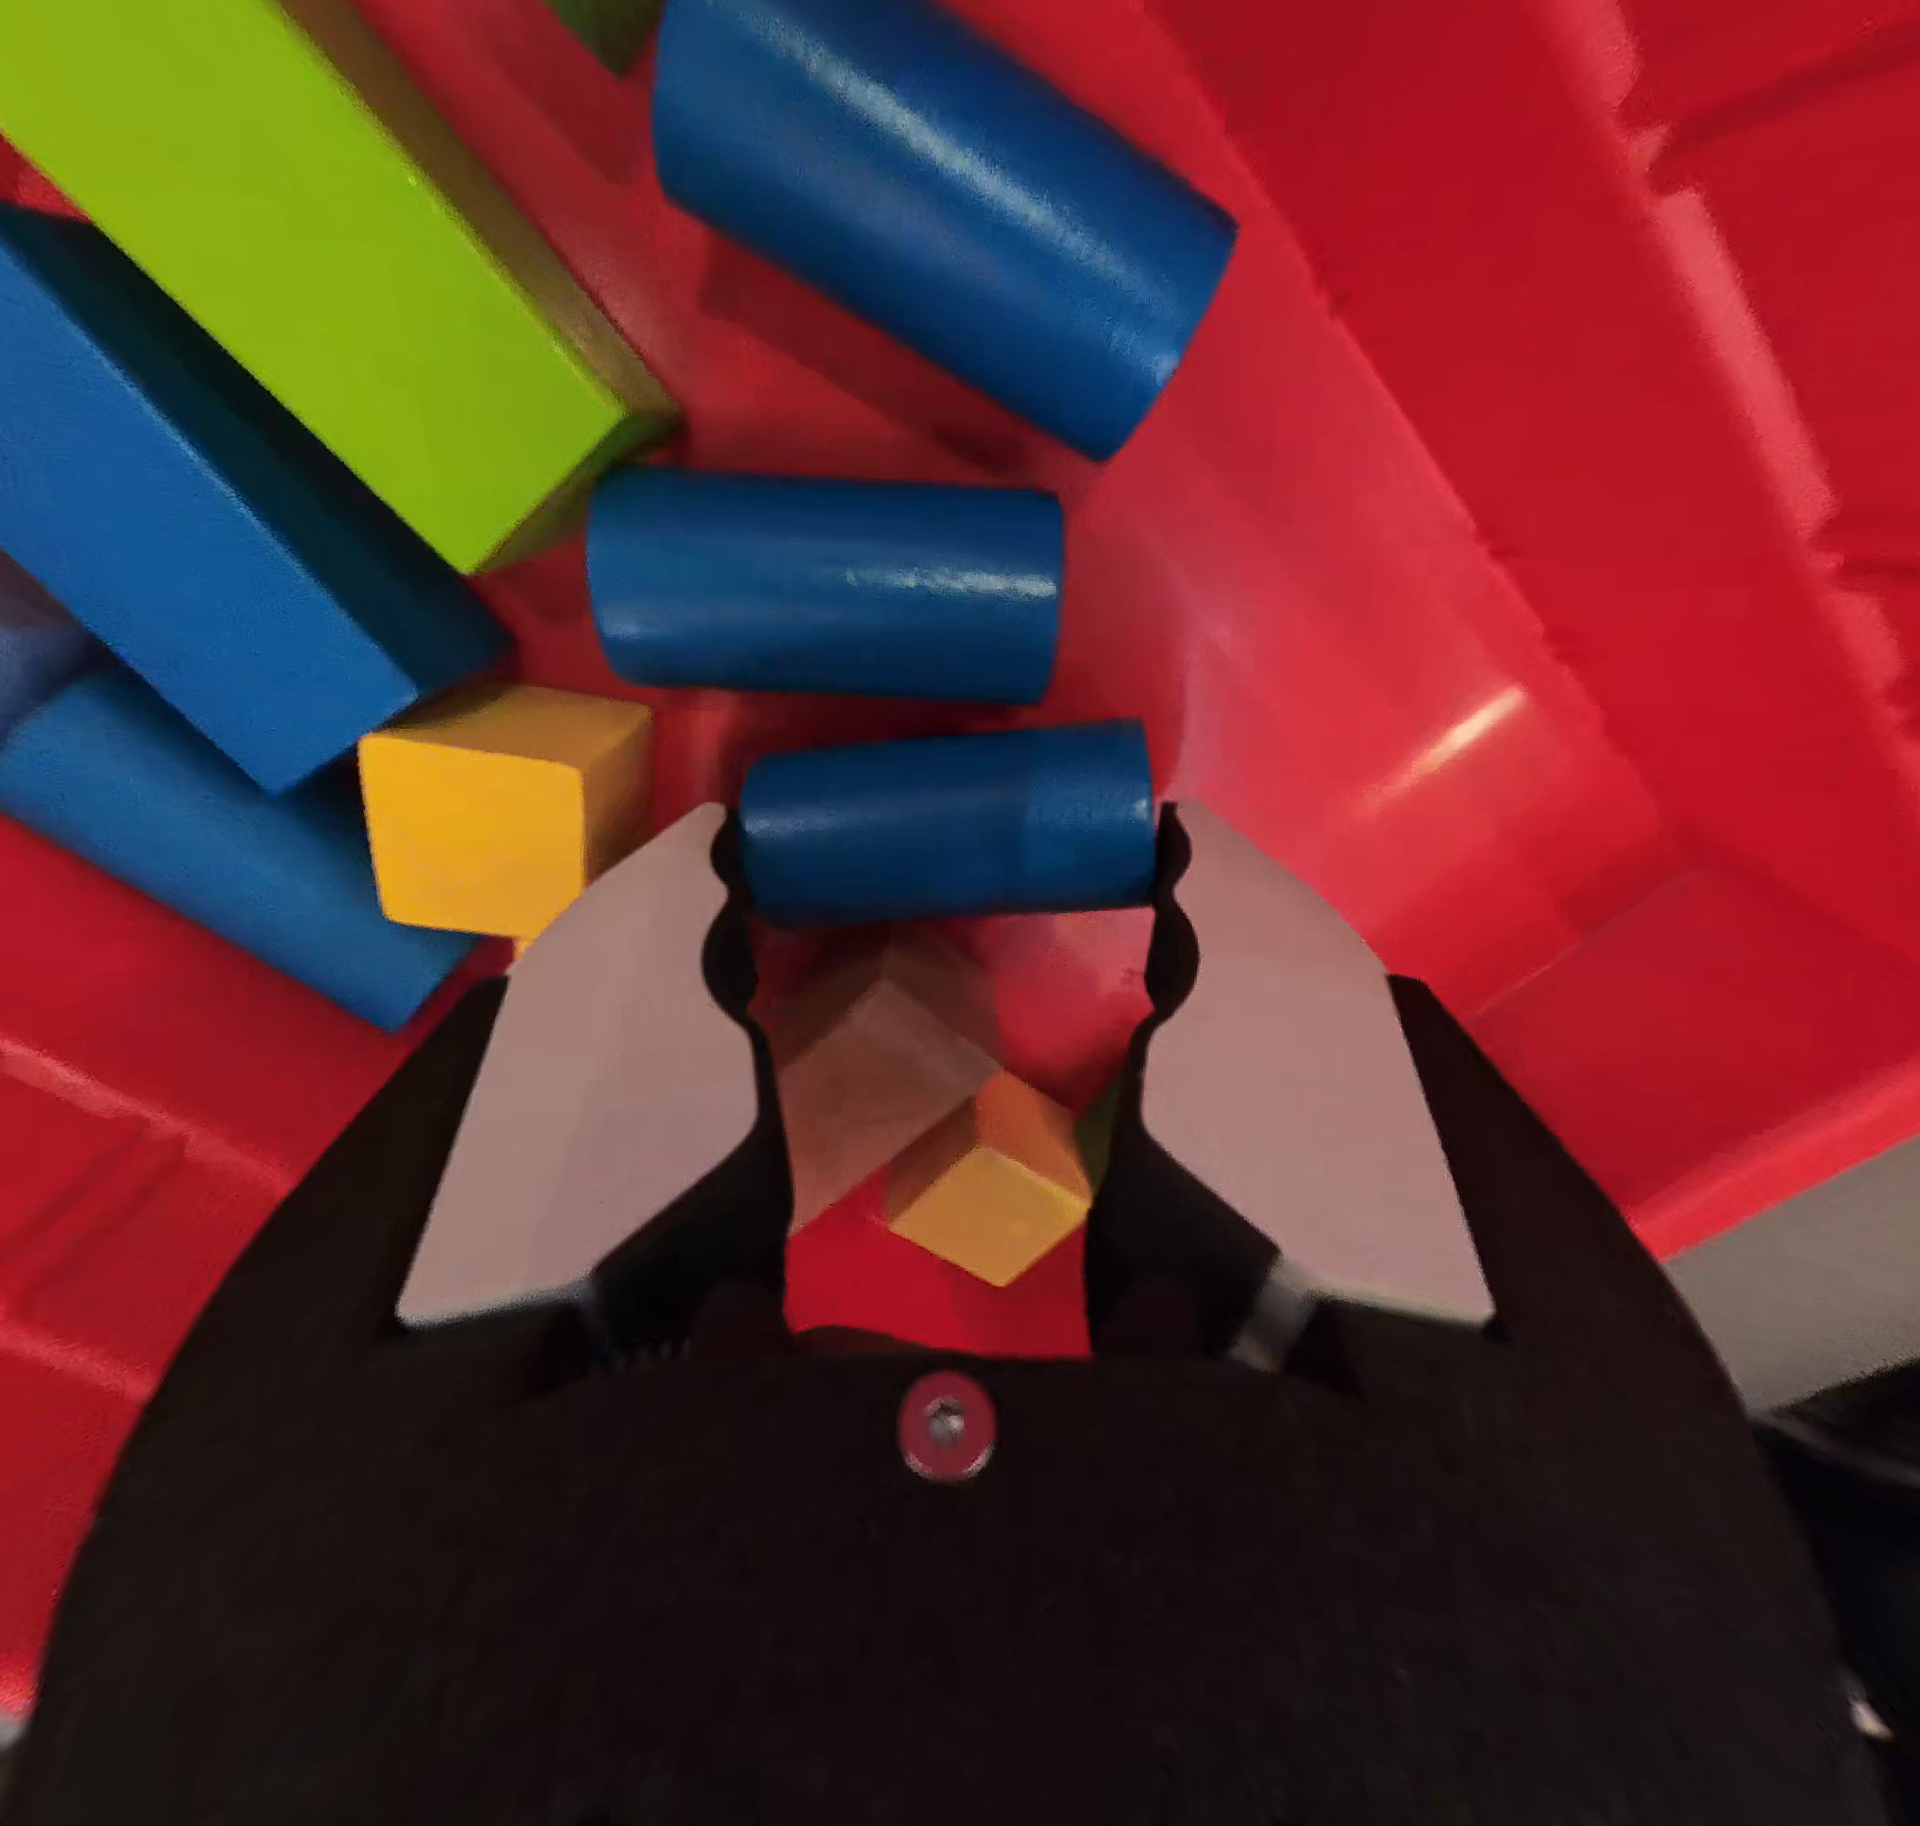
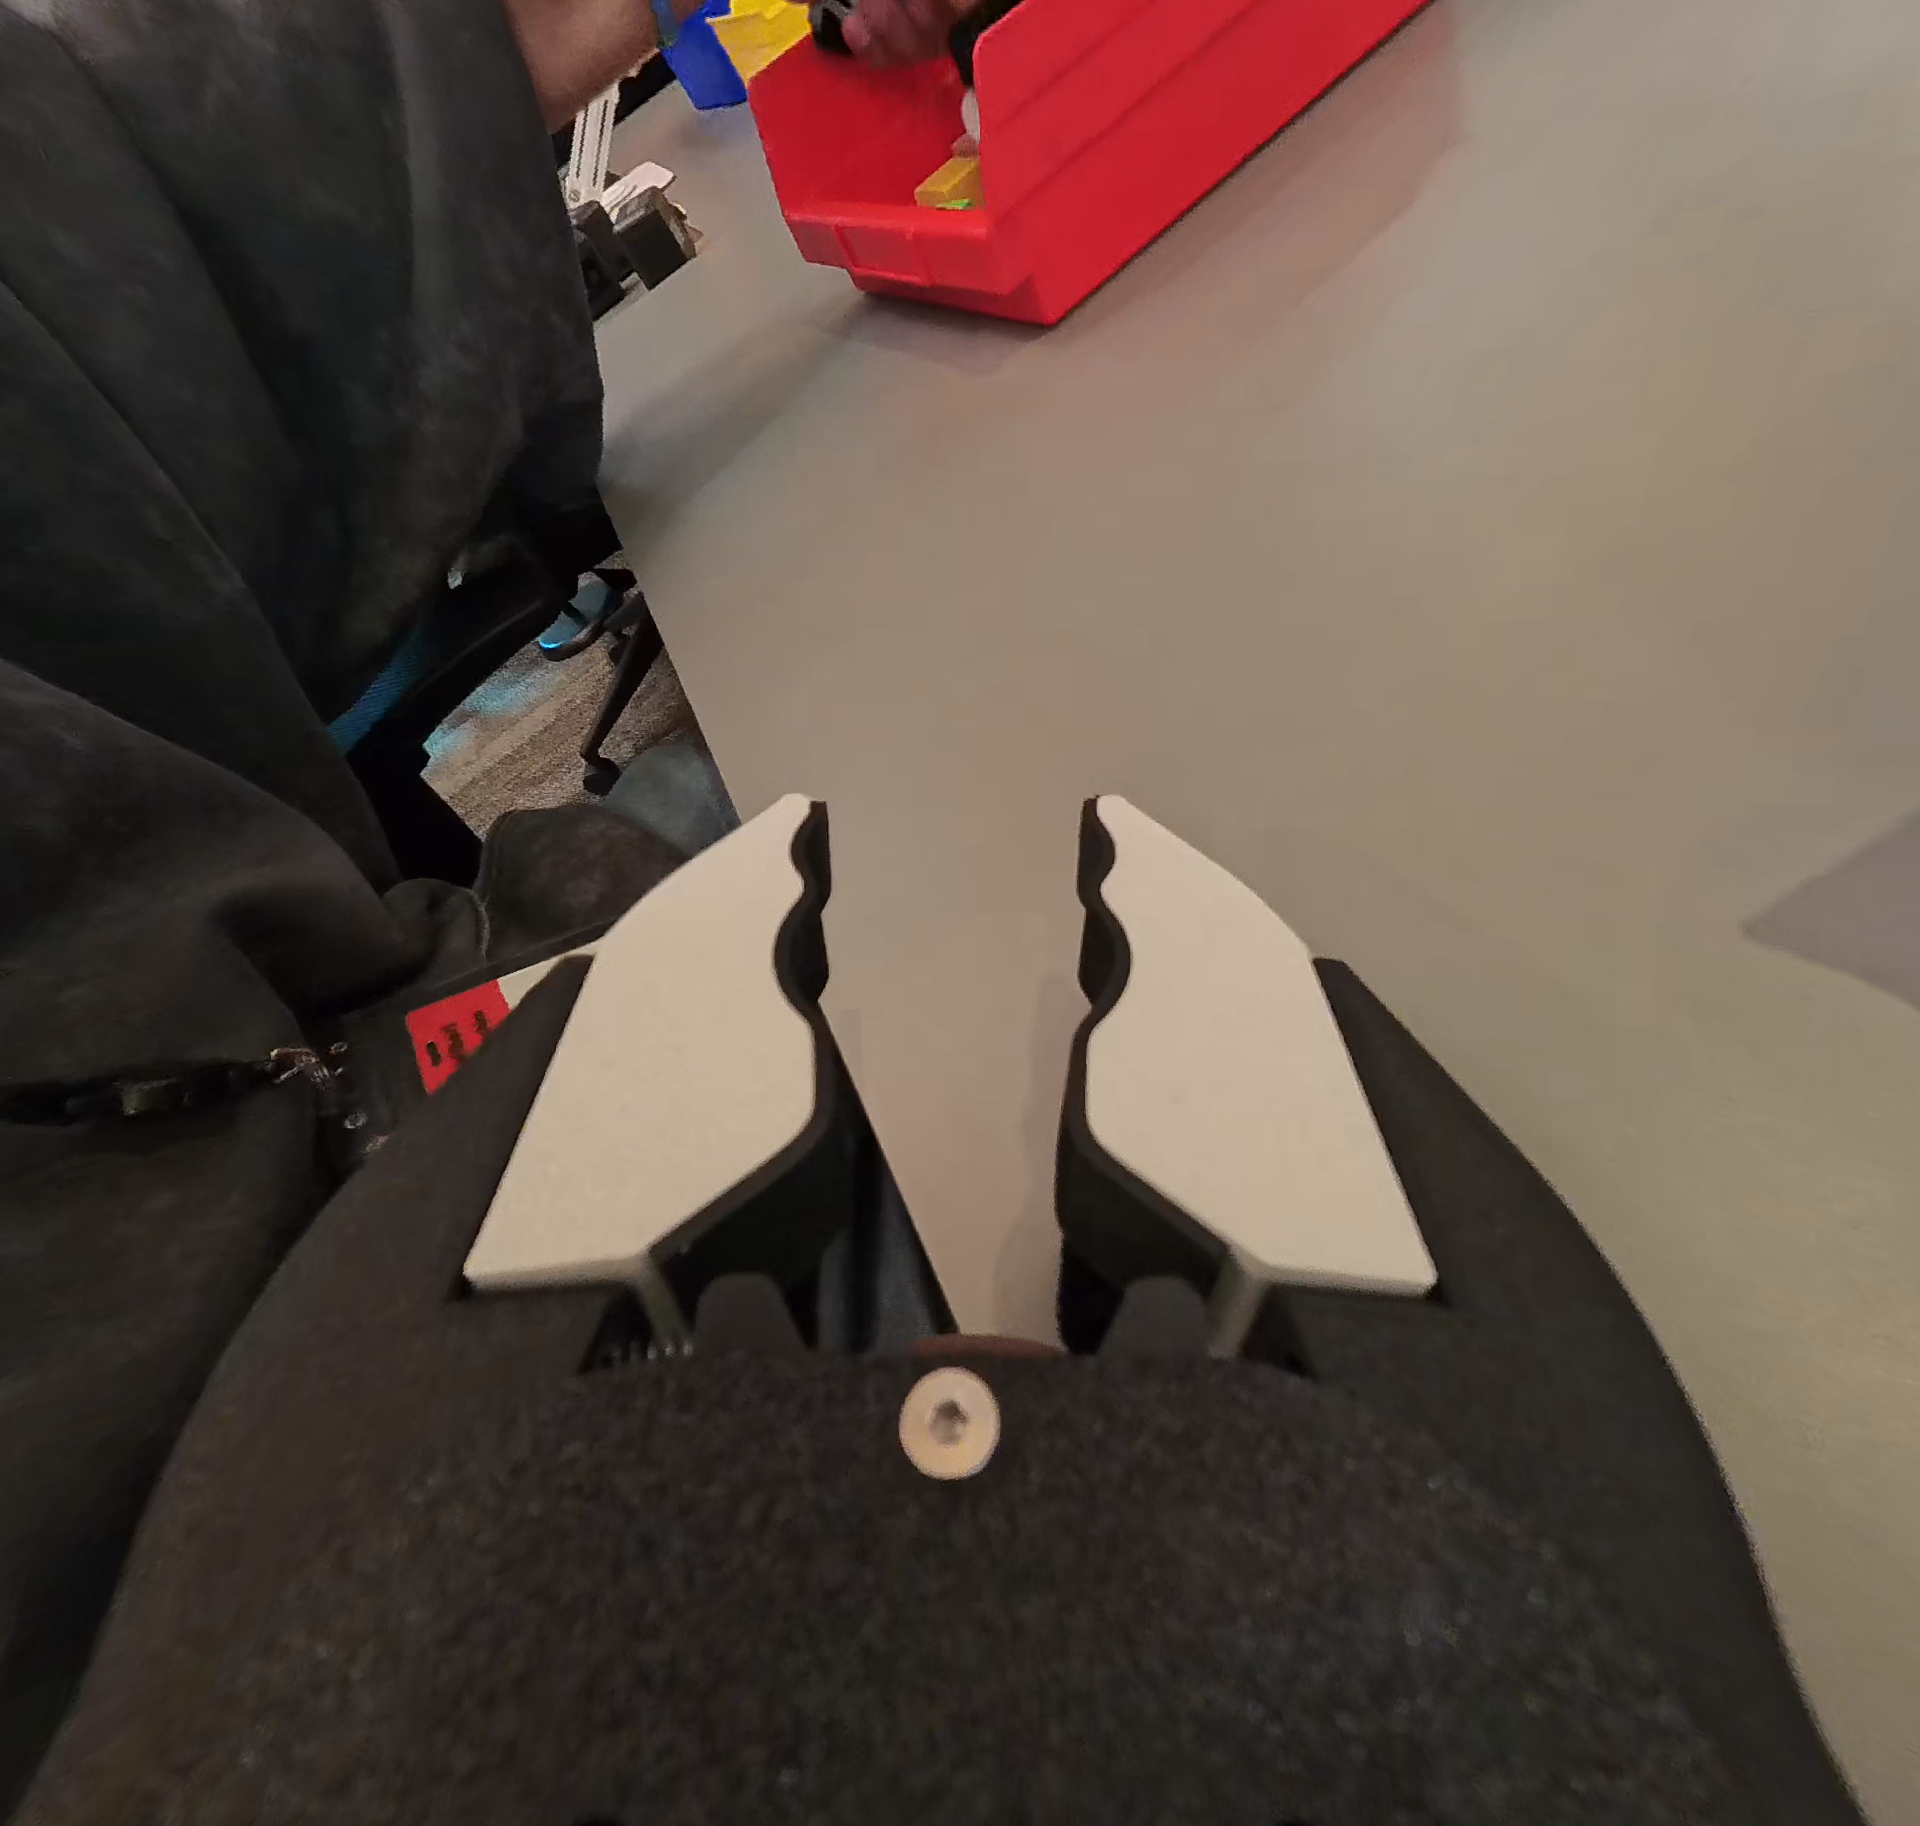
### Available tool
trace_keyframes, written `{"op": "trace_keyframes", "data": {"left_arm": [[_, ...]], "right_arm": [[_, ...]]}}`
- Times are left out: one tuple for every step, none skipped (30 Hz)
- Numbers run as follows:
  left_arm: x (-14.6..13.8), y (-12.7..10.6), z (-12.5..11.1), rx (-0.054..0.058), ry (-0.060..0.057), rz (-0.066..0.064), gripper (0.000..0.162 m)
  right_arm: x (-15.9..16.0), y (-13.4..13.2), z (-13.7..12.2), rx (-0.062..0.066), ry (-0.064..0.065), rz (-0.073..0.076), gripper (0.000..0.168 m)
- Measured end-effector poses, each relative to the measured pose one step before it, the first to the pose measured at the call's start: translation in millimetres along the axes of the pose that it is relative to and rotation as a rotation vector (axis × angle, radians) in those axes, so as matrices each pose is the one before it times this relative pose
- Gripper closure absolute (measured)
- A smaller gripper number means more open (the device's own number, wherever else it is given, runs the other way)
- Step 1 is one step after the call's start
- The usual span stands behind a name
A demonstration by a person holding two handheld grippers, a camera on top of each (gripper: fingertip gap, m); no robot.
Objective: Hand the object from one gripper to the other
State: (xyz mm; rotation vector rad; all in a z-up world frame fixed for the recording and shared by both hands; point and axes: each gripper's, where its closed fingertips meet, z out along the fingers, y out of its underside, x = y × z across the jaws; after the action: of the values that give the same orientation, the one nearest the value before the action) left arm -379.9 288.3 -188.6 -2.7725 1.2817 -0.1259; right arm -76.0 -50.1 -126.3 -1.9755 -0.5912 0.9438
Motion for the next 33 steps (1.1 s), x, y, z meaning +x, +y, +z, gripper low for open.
{"op": "trace_keyframes", "data": {"left_arm": [[5.77,-1.94,-5.63,0.0398,0.0357,-0.0238,0.089],[7.37,-3.41,-8.32,0.0556,0.0451,-0.0279,0.089],[10.26,-4.60,-10.75,0.0707,0.0601,-0.0285,0.089],[14.02,-6.41,-12.29,0.0868,0.0797,-0.0309,0.089],[17.43,-7.16,-12.32,0.0937,0.0944,-0.0394,0.089],[19.66,-6.04,-10.41,0.0857,0.1002,-0.0472,0.089],[21.72,-4.83,-7.09,0.0792,0.1039,-0.0469,0.089],[24.45,-3.73,-2.83,0.0742,0.1163,-0.0483,0.089],[26.06,-0.94,1.67,0.0592,0.1270,-0.0567,0.089],[24.28,2.20,6.26,0.0444,0.1198,-0.0552,0.089],[18.96,5.59,10.37,0.0302,0.0913,-0.0508,0.089],[13.53,8.72,13.18,0.0140,0.0653,-0.0463,0.089],[10.72,10.51,14.36,0.0046,0.0566,-0.0380,0.089],[8.70,11.60,14.70,-0.0044,0.0527,-0.0334,0.089],[5.81,11.88,14.32,-0.0114,0.0414,-0.0282,0.089],[4.02,11.02,12.97,-0.0120,0.0342,-0.0227,0.089],[3.96,9.80,11.55,-0.0113,0.0368,-0.0190,0.089],[3.84,8.84,9.97,-0.0135,0.0382,-0.0167,0.089],[3.71,7.80,8.27,-0.0149,0.0366,-0.0170,0.089],[3.72,5.52,6.26,-0.0060,0.0352,-0.0110,0.089],[2.12,5.00,5.15,-0.0067,0.0248,-0.0069,0.089],[0.11,5.21,4.35,-0.0102,0.0127,-0.0112,0.089],[-0.65,4.08,2.81,-0.0079,0.0095,-0.0161,0.089],[-0.39,2.83,1.20,-0.0065,0.0091,-0.0172,0.089],[-1.08,3.96,0.80,-0.0191,0.0023,-0.0085,0.089],[-0.55,3.80,-0.09,-0.0157,0.0031,0.0062,0.089],[0.52,3.31,-1.84,-0.0044,0.0104,0.0122,0.089],[1.03,3.34,-3.37,0.0104,0.0119,0.0141,0.089],[-1.27,4.65,-4.48,0.0157,-0.0078,0.0224,0.089],[-4.73,6.51,-5.00,0.0132,-0.0324,0.0335,0.087],[-6.74,8.11,-5.38,0.0136,-0.0417,0.0385,0.086],[-7.27,9.49,-5.87,0.0149,-0.0408,0.0379,0.087],[-8.00,10.83,-5.90,0.0125,-0.0420,0.0366,0.090]], "right_arm": [[-0.23,-0.39,-0.24,0.0024,0.0013,0.0027,0.123],[-0.46,-0.82,-0.22,0.0038,0.0002,-0.0020,0.123],[-0.43,-1.17,0.03,0.0057,-0.0006,-0.0061,0.123],[0.18,-1.45,0.65,0.0060,0.0020,-0.0103,0.123],[1.36,-1.56,1.67,0.0064,0.0077,-0.0167,0.123],[2.22,-1.81,3.18,0.0028,0.0122,-0.0333,0.123],[2.40,-3.05,4.85,0.0010,0.0105,-0.0426,0.122],[1.42,-5.12,6.62,0.0025,-0.0017,-0.0420,0.120],[0.59,-7.07,8.00,0.0008,-0.0124,-0.0441,0.120],[1.28,-9.36,8.59,0.0066,-0.0161,-0.0542,0.120],[4.15,-11.35,9.01,0.0093,-0.0022,-0.0580,0.120],[6.31,-12.56,9.28,0.0064,0.0067,-0.0593,0.120],[7.11,-14.25,9.42,0.0125,0.0079,-0.0539,0.120],[6.52,-15.84,9.34,0.0210,0.0022,-0.0425,0.120],[5.61,-16.46,9.12,0.0266,-0.0038,-0.0292,0.120],[3.86,-15.74,8.69,0.0283,-0.0101,-0.0219,0.120],[2.42,-13.93,8.17,0.0273,-0.0123,-0.0215,0.120],[2.08,-10.47,7.41,0.0195,-0.0075,-0.0232,0.120],[1.58,-6.54,6.51,0.0081,-0.0023,-0.0178,0.120],[0.46,-3.12,5.35,-0.0006,-0.0022,-0.0143,0.120],[0.08,-1.12,3.74,0.0004,0.0033,-0.0102,0.120],[-1.33,-1.11,2.00,0.0132,0.0010,-0.0069,0.124],[-4.64,0.02,0.16,0.0124,-0.0187,-0.0058,0.138],[-1.55,0.49,-1.41,0.0097,0.0044,0.0121,0.138],[-2.68,1.43,-2.10,-0.0020,-0.0065,0.0045,0.138],[-2.99,1.33,-2.16,-0.0097,-0.0049,0.0008,0.138],[-1.89,0.67,-2.54,-0.0075,0.0025,0.0020,0.138],[-0.30,0.10,-3.13,-0.0033,0.0072,0.0079,0.138],[0.70,0.11,-3.88,-0.0047,0.0023,0.0148,0.138],[3.81,-0.47,-5.81,-0.0079,0.0121,0.0142,0.138],[8.84,-1.83,-8.60,-0.0112,0.0310,0.0030,0.138],[15.31,-3.27,-11.88,-0.0142,0.0539,0.0005,0.138],[20.55,-5.14,-14.53,-0.0068,0.0630,0.0176,0.138]]}}
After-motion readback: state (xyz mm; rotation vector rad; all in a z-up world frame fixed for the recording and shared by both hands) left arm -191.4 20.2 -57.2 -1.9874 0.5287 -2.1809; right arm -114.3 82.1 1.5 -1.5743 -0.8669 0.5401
